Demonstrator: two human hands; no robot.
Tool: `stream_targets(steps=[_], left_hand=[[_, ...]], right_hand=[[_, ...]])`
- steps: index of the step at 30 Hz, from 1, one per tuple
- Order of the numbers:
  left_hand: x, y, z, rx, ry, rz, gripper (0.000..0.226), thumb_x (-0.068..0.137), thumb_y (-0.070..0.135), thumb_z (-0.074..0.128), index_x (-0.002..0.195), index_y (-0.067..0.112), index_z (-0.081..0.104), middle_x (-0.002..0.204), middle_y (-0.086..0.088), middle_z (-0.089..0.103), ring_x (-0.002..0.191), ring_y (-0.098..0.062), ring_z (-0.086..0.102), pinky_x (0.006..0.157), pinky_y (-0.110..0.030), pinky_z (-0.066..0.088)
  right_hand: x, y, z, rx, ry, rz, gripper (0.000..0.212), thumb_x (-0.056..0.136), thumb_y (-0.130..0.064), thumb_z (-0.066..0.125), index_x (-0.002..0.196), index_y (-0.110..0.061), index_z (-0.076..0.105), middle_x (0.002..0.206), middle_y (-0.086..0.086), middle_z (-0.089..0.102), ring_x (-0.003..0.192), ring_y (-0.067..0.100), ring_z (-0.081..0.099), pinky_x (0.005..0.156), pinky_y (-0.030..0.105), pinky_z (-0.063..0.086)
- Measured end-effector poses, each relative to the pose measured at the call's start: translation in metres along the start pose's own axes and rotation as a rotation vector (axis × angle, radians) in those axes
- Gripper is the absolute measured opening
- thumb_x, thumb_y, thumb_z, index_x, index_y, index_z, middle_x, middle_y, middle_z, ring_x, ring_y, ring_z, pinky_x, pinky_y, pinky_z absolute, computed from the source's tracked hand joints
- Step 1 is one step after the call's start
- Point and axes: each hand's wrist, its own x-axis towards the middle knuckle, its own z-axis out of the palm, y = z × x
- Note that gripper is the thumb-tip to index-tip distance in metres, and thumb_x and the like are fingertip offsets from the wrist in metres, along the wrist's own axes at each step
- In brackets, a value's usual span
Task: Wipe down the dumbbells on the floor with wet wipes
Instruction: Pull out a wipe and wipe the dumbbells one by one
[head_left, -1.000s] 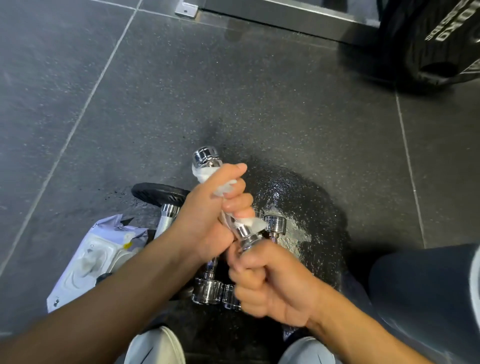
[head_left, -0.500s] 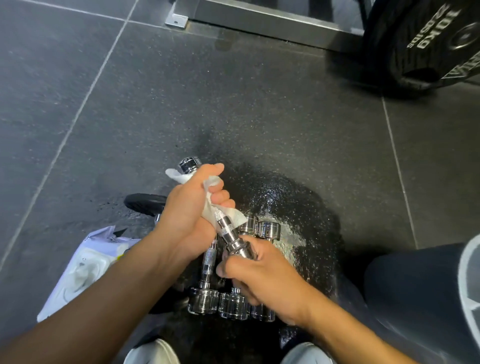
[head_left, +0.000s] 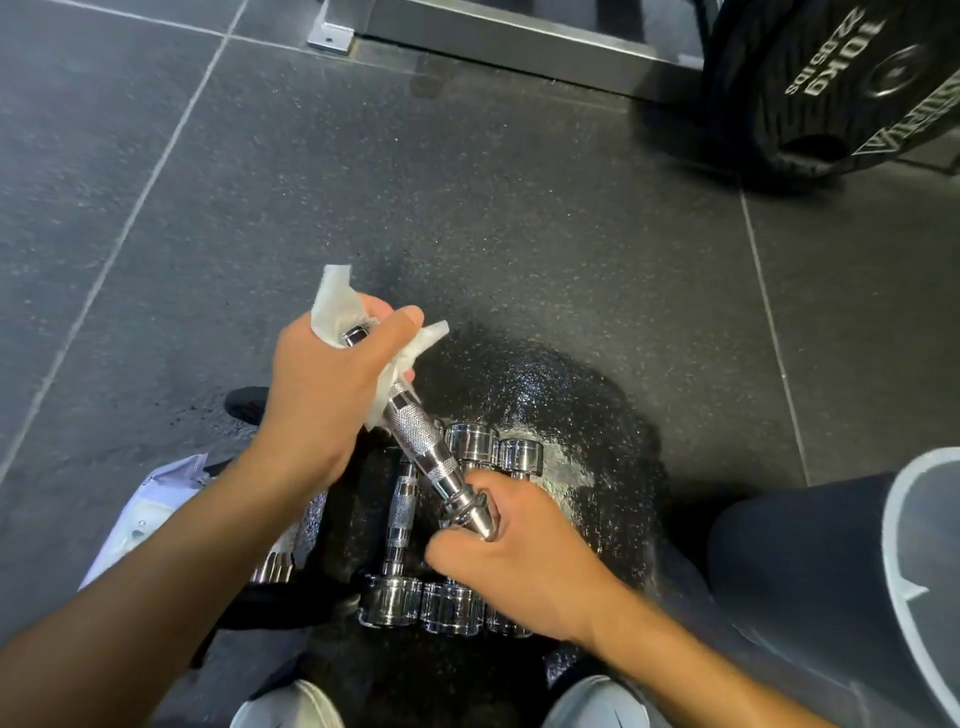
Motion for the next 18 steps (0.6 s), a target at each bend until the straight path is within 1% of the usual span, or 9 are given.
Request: stream_targets(steps=[2, 4, 5, 7, 9, 12, 14, 16, 18], left_hand=[[-0.003, 0.007, -0.006, 0.141, -0.081, 0.035, 0.02, 0.089, 0.023, 0.079, 0.076, 0.014, 0.065, 0.056, -0.007, 0.059, 0.048, -0.018, 0.056, 0.05, -0.034, 0.052], [-0.004, 0.013, -0.014, 0.289, -0.217, 0.009, 0.023, 0.091, 0.029, 0.075, 0.078, 0.014, 0.065, 0.059, -0.01, 0.062, 0.053, -0.007, 0.064, 0.044, -0.031, 0.047], [-0.002, 0.014, -0.019, 0.431, -0.273, 0.048, 0.031, 0.089, 0.039, 0.073, 0.073, 0.013, 0.065, 0.058, -0.011, 0.061, 0.052, -0.003, 0.061, 0.046, -0.029, 0.043], [0.003, 0.014, -0.028, 0.697, -0.362, 0.157, 0.046, 0.078, 0.057, 0.063, 0.066, 0.012, 0.065, 0.057, -0.01, 0.06, 0.049, -0.005, 0.049, 0.052, -0.029, 0.039], [0.006, 0.013, -0.033, 0.855, -0.451, 0.261, 0.051, 0.078, 0.057, 0.054, 0.061, 0.008, 0.055, 0.058, -0.011, 0.054, 0.048, -0.008, 0.039, 0.052, -0.029, 0.037], [0.01, 0.015, -0.031, 1.111, -0.615, 0.489, 0.048, 0.083, 0.056, 0.04, 0.062, 0.014, 0.044, 0.057, -0.003, 0.048, 0.053, -0.017, 0.044, 0.058, -0.04, 0.046], [0.009, 0.018, -0.03, 1.247, -0.694, 0.571, 0.052, 0.086, 0.061, 0.028, 0.063, 0.018, 0.047, 0.06, 0.002, 0.054, 0.057, -0.015, 0.052, 0.062, -0.041, 0.048], [0.005, 0.021, -0.027, 1.436, -0.741, 0.619, 0.064, 0.089, 0.068, 0.01, 0.065, 0.021, 0.048, 0.065, 0.003, 0.059, 0.064, -0.02, 0.058, 0.067, -0.038, 0.048], [0.001, 0.02, -0.022, 1.587, -0.765, 0.65, 0.074, 0.091, 0.07, -0.002, 0.062, 0.02, 0.043, 0.059, -0.001, 0.048, 0.067, -0.026, 0.057, 0.068, -0.036, 0.043]], right_hand=[[0.0, 0.002, -0.008, 0.034, -0.076, 0.016, 0.029, 0.086, -0.017, 0.068, 0.07, -0.021, 0.045, 0.053, -0.014, 0.039, 0.046, 0.006, 0.033, 0.044, 0.021, 0.03], [0.0, 0.006, -0.019, 0.175, -0.2, 0.038, 0.019, 0.084, -0.01, 0.066, 0.074, -0.009, 0.05, 0.052, -0.012, 0.039, 0.044, 0.007, 0.032, 0.043, 0.022, 0.028], [0.0, 0.009, -0.023, 0.276, -0.279, 0.055, 0.018, 0.08, -0.01, 0.064, 0.078, 0.001, 0.049, 0.051, -0.008, 0.039, 0.042, 0.01, 0.03, 0.043, 0.021, 0.026], [0.002, 0.019, -0.032, 0.5, -0.464, 0.096, 0.032, 0.076, -0.012, 0.058, 0.073, 0.013, 0.039, 0.048, -0.002, 0.029, 0.039, 0.013, 0.022, 0.039, 0.021, 0.019], [0.006, 0.026, -0.036, 0.721, -0.652, 0.131, 0.037, 0.077, -0.016, 0.058, 0.068, 0.01, 0.034, 0.049, -0.003, 0.021, 0.039, 0.013, 0.017, 0.037, 0.021, 0.013], [0.011, 0.035, -0.035, 0.957, -0.834, 0.169, 0.025, 0.079, -0.03, 0.062, 0.073, -0.009, 0.05, 0.052, -0.008, 0.022, 0.041, 0.011, 0.019, 0.039, 0.021, 0.012], [0.009, 0.039, -0.033, 0.924, -0.774, 0.153, 0.023, 0.078, -0.028, 0.061, 0.066, -0.017, 0.044, 0.05, -0.008, 0.023, 0.04, 0.011, 0.019, 0.038, 0.02, 0.013], [0.006, 0.037, -0.034, 0.765, -0.614, 0.144, 0.036, 0.076, -0.019, 0.058, 0.059, -0.011, 0.027, 0.047, -0.005, 0.023, 0.037, 0.01, 0.02, 0.037, 0.019, 0.013], [0.001, 0.028, -0.038, 0.538, -0.456, 0.103, 0.038, 0.073, -0.018, 0.059, 0.058, 0.003, 0.03, 0.046, 0.001, 0.025, 0.036, 0.012, 0.021, 0.038, 0.018, 0.017]])
